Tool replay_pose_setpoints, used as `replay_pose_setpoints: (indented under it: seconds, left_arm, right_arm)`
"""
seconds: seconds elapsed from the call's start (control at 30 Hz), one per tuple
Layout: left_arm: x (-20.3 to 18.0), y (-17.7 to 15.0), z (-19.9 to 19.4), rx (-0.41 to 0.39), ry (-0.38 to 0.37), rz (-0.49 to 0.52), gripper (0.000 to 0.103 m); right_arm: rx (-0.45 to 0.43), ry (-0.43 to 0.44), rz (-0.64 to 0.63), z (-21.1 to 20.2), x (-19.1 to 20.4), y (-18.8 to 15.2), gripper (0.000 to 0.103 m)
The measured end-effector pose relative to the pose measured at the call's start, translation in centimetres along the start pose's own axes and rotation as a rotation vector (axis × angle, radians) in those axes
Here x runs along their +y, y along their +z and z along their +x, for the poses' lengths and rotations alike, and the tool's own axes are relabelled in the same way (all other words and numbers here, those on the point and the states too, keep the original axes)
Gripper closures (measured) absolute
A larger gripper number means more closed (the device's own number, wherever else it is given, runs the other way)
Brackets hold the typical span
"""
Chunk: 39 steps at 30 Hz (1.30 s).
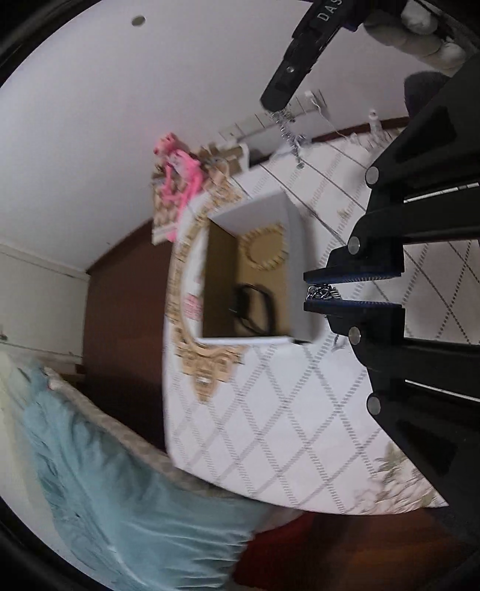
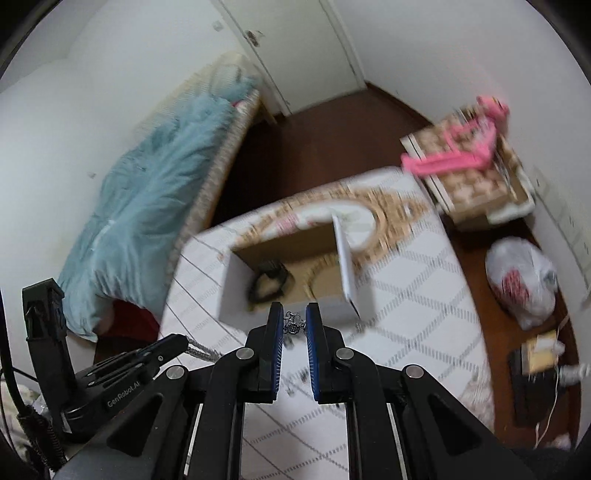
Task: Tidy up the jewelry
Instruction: 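Lower both held chains into the white box and open both tools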
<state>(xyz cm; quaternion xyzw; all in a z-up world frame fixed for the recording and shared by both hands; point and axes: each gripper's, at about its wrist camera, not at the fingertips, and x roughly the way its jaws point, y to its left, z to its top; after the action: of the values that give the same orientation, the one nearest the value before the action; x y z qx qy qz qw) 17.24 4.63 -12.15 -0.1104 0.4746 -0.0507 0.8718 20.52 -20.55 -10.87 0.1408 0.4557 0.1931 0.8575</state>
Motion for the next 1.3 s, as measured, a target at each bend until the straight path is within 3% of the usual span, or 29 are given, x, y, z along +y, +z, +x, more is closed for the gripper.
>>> replay_pose_setpoints:
  seconds: [0.17, 0.33, 0.6, 0.73, 0.83, 0.87, 0.93, 0.97, 1.0, 1.07, 1.17, 1.3]
  left_arm:
    - [-0.9, 4.4, -0.7, -0.038, -0.021, 0.027, 0.097]
    - [-1.0, 7.3, 2.0, 0.002, -0.048, 0.028, 0.097]
    - [-0.5, 7.4, 7.5, 0.120, -0.056, 0.022, 0.097]
    - [0.3, 7.3, 8.8, 0.165, -0.049, -0.016, 0.096]
    - [0.9, 7.3, 9.5, 0.197, 0.014, -0.049, 0.094]
    - [1.0, 7.4, 9.6, 0.203, 0.036, -0.050, 0.089]
    - [1.2, 7.4, 9.8, 0.212, 0.088, -0.052, 0.063]
    - [1.3, 7.4, 9.6, 0.196, 0.107, -0.050, 0.037]
    - [1.4, 7.4, 9.5, 0.182, 0.117, -0.049, 0.025]
    - [1.6, 7.4, 9.0, 0.153, 0.139, -0.046, 0.026]
    - [2.2, 7.3, 8.7, 0.150, 0.176, -0.052, 0.024]
    - [2.4, 6.9, 8.1, 0.120, 0.218, -0.051, 0.001]
  right_arm:
    - [-0.032, 0.026, -0.067, -0.6, 2.6, 4.5, 0.090]
    - [0.023, 0.040, -0.081, 2.3, 3.4, 8.0, 0.090]
    - [0.188, -0.023, -0.109, 10.5, 2.2, 9.9, 0.090]
    - [0.226, -0.055, -0.142, 13.1, 1.8, 10.0, 0.090]
    - [0.254, -0.063, -0.163, 14.7, 1.8, 10.3, 0.090]
    - [0.280, -0.060, -0.166, 15.4, 1.7, 10.3, 0.090]
    - [0.336, -0.059, -0.160, 16.8, 1.5, 10.2, 0.089]
    - [0.358, -0.062, -0.150, 17.3, 1.2, 10.0, 0.089]
    - [0.373, -0.069, -0.146, 17.6, 1.0, 9.8, 0.086]
    - [0.385, -0.086, -0.138, 17.7, 0.6, 9.4, 0.071]
    - [0.379, -0.114, -0.153, 17.1, 0.2, 8.8, 0.058]
    - [0.352, -0.189, -0.198, 15.8, 0.3, 8.1, 0.042]
